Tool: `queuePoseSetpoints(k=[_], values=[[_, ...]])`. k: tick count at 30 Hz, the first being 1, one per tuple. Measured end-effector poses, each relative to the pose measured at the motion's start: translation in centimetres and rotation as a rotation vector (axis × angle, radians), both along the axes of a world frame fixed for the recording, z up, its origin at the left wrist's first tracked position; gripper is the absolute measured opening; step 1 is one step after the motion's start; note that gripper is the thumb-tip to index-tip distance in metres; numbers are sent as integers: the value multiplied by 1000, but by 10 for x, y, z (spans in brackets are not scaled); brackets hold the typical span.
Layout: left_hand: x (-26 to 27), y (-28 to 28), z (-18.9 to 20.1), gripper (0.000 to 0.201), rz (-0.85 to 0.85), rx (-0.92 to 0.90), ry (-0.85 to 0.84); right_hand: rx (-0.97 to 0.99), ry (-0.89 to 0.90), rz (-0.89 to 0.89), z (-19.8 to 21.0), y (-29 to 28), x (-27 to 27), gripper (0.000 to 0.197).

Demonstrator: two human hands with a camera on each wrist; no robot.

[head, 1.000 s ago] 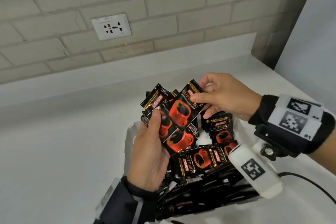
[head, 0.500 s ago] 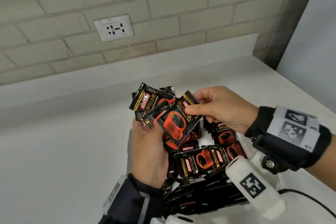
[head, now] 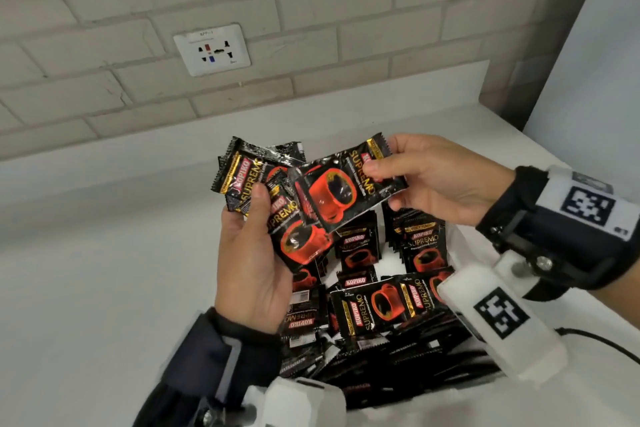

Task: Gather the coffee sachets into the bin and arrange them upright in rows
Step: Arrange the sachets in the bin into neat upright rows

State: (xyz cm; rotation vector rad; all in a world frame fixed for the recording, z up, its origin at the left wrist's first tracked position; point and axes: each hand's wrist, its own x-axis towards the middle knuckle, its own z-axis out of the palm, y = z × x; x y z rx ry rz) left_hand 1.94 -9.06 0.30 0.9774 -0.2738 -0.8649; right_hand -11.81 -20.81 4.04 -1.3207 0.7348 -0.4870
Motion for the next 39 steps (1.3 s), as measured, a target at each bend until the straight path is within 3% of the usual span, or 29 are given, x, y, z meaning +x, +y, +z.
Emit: queuePoseSetpoints(k=[3, 6, 10, 15, 17, 19, 24, 29, 32, 39], values=[[13, -1, 1, 29, 18, 13, -60, 12, -66, -84, 9, -12, -4, 12], [27, 0, 4, 48, -41, 51, -265, -144, -22, -183, 17, -30, -7, 13], [28, 7, 14, 32, -341, 228, -756, -507, 244, -151, 19, -53, 0, 17], [8, 1, 14, 27, -817, 424, -1292, -924, 655, 87, 14, -65, 28, 21], [1, -5, 8, 24, -922, 488, -1511, -1028, 742, 153, 12, -65, 40, 21], [-7, -12, 1, 28, -987, 531, -1626, -1100, 806, 198, 10, -65, 51, 19], [-12, -27, -14, 28, -1086, 653, -1632, -1150, 887, 333, 2, -64, 70, 20], [-12, -34, -24, 25, -1120, 666, -1573, -1061, 876, 447, -1, -64, 72, 21], [-13, -36, -29, 34, -1107, 673, -1542, -1065, 884, 454, -5, -68, 70, 28], [-10, -40, -32, 37, -1078, 674, -1472, -974, 817, 489, -13, -66, 69, 13]])
